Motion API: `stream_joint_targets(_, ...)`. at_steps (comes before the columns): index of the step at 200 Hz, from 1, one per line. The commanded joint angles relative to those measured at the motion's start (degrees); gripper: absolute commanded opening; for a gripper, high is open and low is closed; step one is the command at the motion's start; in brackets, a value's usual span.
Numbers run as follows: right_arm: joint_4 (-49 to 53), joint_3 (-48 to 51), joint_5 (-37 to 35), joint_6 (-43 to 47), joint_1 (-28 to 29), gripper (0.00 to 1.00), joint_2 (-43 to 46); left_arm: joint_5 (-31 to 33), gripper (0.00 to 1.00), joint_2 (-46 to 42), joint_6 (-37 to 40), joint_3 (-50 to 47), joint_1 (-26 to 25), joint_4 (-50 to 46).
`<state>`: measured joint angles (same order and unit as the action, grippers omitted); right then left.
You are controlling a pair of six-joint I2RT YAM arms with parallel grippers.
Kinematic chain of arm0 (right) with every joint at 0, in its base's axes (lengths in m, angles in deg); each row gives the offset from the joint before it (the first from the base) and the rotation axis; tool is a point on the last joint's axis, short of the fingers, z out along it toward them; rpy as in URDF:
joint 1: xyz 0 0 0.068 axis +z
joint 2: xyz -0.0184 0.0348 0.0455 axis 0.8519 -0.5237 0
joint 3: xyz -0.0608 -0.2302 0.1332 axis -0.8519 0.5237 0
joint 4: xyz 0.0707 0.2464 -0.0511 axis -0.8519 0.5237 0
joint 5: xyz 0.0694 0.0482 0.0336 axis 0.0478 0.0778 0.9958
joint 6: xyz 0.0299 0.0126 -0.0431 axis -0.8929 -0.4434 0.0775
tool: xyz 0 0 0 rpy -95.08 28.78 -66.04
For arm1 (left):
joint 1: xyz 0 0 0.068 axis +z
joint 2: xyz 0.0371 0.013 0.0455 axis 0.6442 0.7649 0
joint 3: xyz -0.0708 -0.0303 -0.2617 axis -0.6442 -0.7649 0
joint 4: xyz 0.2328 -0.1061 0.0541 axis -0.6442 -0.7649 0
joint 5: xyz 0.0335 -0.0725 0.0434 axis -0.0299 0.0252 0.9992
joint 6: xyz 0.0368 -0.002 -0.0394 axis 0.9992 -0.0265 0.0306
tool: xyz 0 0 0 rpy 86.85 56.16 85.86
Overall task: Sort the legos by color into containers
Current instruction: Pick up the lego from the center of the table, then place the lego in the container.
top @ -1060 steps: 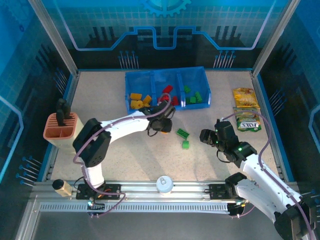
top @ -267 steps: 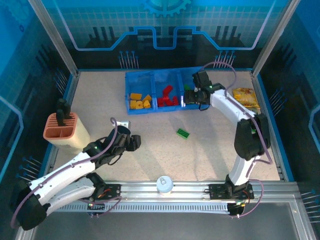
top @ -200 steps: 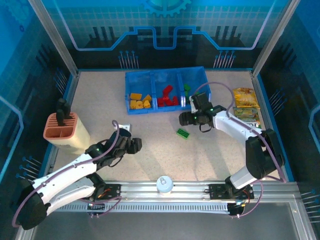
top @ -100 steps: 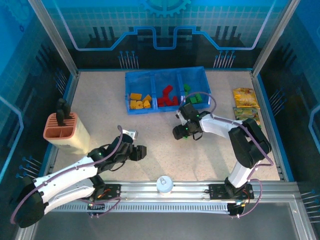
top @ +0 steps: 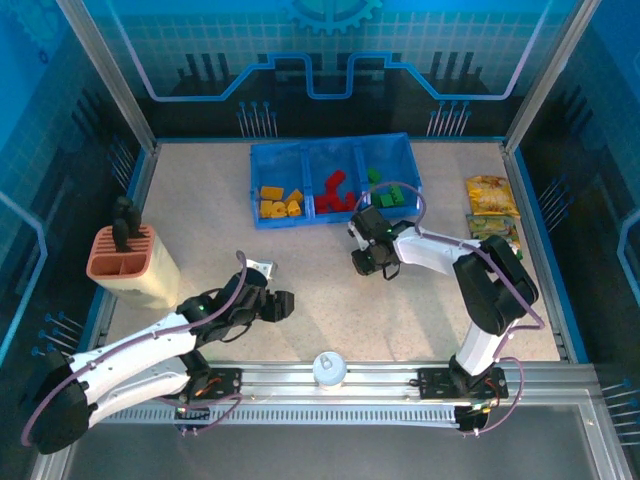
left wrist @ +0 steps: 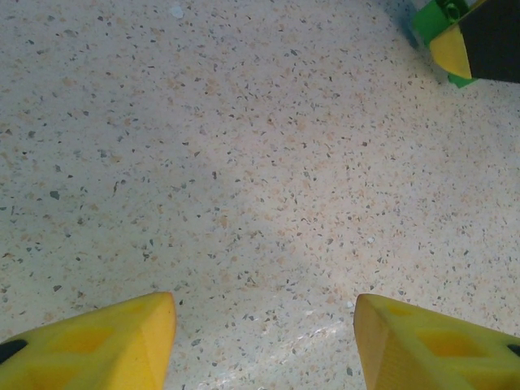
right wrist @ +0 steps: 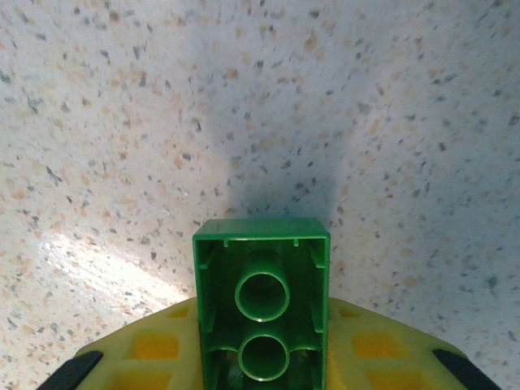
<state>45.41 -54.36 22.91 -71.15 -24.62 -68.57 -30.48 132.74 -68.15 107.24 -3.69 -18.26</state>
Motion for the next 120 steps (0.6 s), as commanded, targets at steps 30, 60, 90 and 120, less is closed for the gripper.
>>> stream_joint_targets(30,1.9,-2.2,-2.6,-3.3,-5.4,0.21,8.5,0.3,0.61,-0.3,0.9,-1.0,-0.7,1.0)
stream_joint_targets(60,2.3,-6.4,-1.2,-3.9,-10.5,0.21,8.9,-1.1,0.61,-1.4,1.7,-1.9,-1.0,3.4)
stream_joint_targets(90,4.5,-15.3,0.0,-3.4,-15.3,0.22,4.0,-1.3,0.61,-2.0,1.9,-2.0,-1.1,3.8)
stream_joint_targets(120,7.2,-27.5,2.7,-3.2,-19.2,0.22,-4.4,-0.3,0.61,-2.3,2.2,-0.9,-1.2,2.3)
